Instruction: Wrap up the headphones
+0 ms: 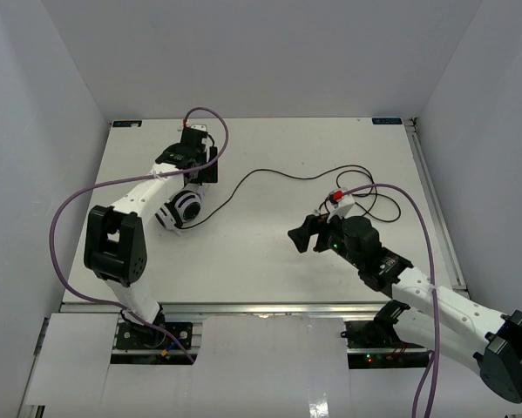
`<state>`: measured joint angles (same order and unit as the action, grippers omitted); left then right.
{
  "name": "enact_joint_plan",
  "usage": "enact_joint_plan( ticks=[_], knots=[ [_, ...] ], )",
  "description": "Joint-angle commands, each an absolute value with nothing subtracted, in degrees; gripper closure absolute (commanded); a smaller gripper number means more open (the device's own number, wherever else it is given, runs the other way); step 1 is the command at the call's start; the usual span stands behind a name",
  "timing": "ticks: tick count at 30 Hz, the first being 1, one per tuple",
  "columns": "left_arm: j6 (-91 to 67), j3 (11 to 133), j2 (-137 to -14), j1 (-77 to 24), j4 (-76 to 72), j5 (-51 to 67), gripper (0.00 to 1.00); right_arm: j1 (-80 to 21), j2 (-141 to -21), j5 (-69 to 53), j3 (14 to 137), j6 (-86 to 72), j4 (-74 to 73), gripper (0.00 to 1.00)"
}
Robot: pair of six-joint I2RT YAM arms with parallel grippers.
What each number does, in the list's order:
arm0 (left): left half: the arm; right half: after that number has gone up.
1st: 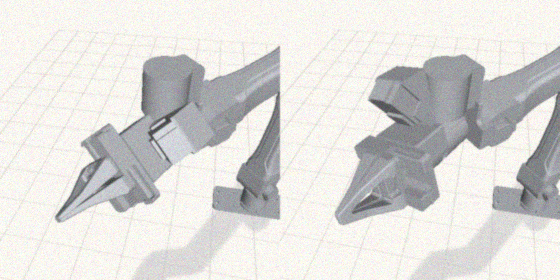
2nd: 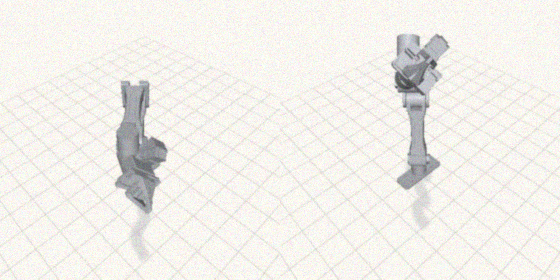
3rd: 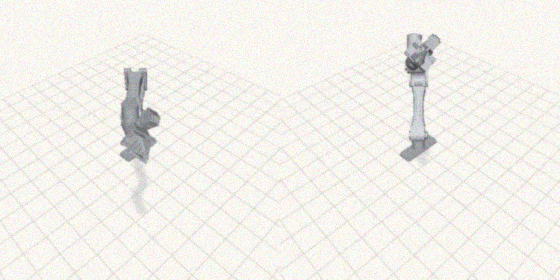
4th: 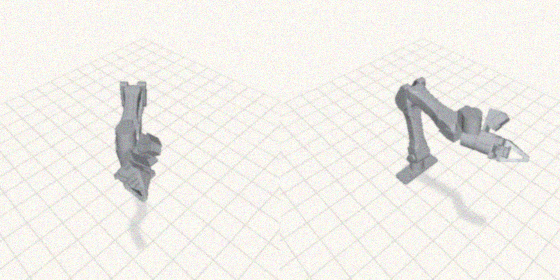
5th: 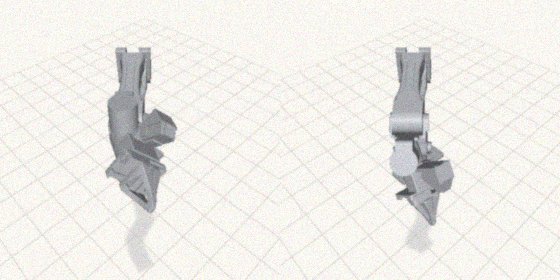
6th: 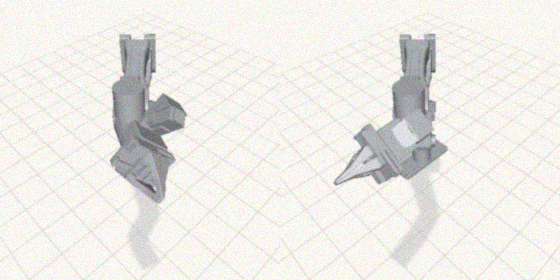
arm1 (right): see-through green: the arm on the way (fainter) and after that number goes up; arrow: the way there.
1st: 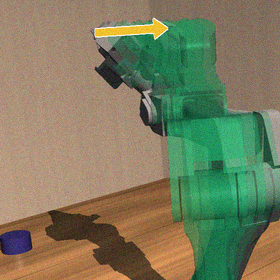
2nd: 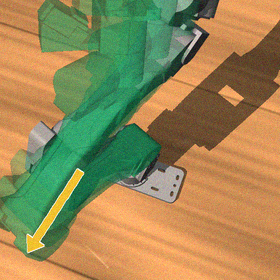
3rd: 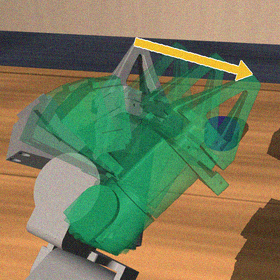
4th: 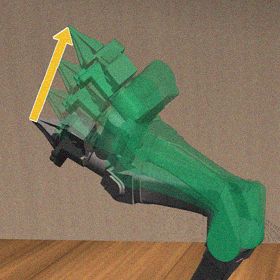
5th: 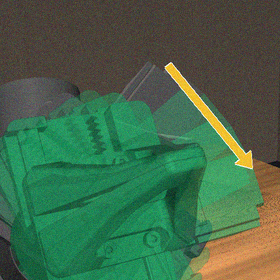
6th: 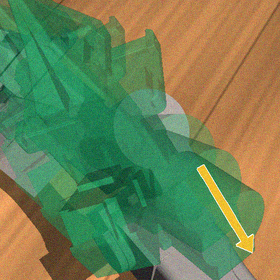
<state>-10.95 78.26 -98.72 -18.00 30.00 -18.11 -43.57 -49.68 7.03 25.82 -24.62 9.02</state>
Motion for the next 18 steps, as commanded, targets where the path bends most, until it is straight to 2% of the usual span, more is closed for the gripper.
enact_joint_plan(
  ticks=[1, 7, 18],
  knots=[
    [-8.99, 82.09, -100.34, -17.84, 38.16, -14.59, 0.07, -43.68, -47.72, 5.83, 27.77, -24.20, 10.37, 0.10],
    [-8.79, 82.86, -102.54, -17.93, 42.82, -18.74, 0.06, -43.77, -46.98, 5.16, 27.86, -24.17, 10.22, 0.10],
    [-8.66, 81.65, -104.50, -17.97, 43.81, -16.70, 0.05, -43.77, -46.58, 5.01, 27.90, -23.82, 10.06, 0.10]
  ],
)
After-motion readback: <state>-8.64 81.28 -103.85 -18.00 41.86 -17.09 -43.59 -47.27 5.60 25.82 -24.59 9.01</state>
